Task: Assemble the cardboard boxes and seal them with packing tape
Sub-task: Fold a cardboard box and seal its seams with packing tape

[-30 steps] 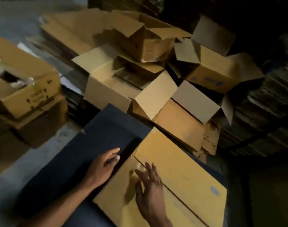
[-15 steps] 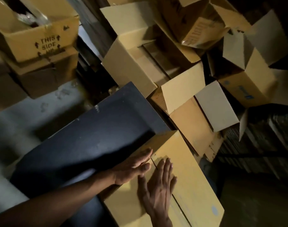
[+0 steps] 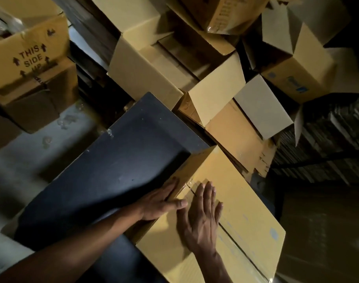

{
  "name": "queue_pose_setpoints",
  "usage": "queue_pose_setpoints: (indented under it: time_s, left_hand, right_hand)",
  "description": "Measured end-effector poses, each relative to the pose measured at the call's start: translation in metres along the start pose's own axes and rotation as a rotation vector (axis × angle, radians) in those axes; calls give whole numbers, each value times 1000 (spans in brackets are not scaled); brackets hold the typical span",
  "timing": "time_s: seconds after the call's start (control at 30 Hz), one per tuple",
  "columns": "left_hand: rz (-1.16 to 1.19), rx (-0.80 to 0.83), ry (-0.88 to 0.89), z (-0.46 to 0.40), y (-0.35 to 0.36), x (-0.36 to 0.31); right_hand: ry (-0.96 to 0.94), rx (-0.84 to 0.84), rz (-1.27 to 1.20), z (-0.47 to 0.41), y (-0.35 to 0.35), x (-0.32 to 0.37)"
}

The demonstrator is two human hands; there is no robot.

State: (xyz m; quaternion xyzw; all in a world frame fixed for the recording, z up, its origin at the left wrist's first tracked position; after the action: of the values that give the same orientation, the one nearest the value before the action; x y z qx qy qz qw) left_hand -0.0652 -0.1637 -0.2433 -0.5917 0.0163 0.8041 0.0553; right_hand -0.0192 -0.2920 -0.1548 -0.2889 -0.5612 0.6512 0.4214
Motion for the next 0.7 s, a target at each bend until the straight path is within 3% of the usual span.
queue_pose_setpoints:
  time_s: [0.13,0.3,0.4,0.5,0.63,0.7]
  left_hand:
    - [-340,49,-110,-1,-17,-4]
    - [-747,-70,124,19,-11,-73]
    - [-944,-53,234,32,34,-104]
    - [-1109,67,239,40,100,-115]
    - [-1244,140,264,46,190,-111]
    - [-1331,209,297,49,227,-100]
  right_hand:
    - [-45,8,-34,0,-2,-7]
    - [-84,-2,-126,16,-26,-45]
    - [67,3,-165,26,-43,-113]
    - [195,14,-142,32,-57,-196]
    - [277,-13,-109,20,-78,-301]
    - [303,53,-159,11,-78,-337]
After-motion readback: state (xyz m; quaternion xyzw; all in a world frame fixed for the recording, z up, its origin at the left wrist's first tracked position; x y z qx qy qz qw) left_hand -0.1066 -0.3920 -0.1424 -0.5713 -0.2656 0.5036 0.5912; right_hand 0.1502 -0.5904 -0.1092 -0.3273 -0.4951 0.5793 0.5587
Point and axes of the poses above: each hand's wrist, its own z-axis away from the middle knuckle, its own y-axis out of the palm, x = y × z, the point moved 6 cm from there along -z, towards the middle knuckle
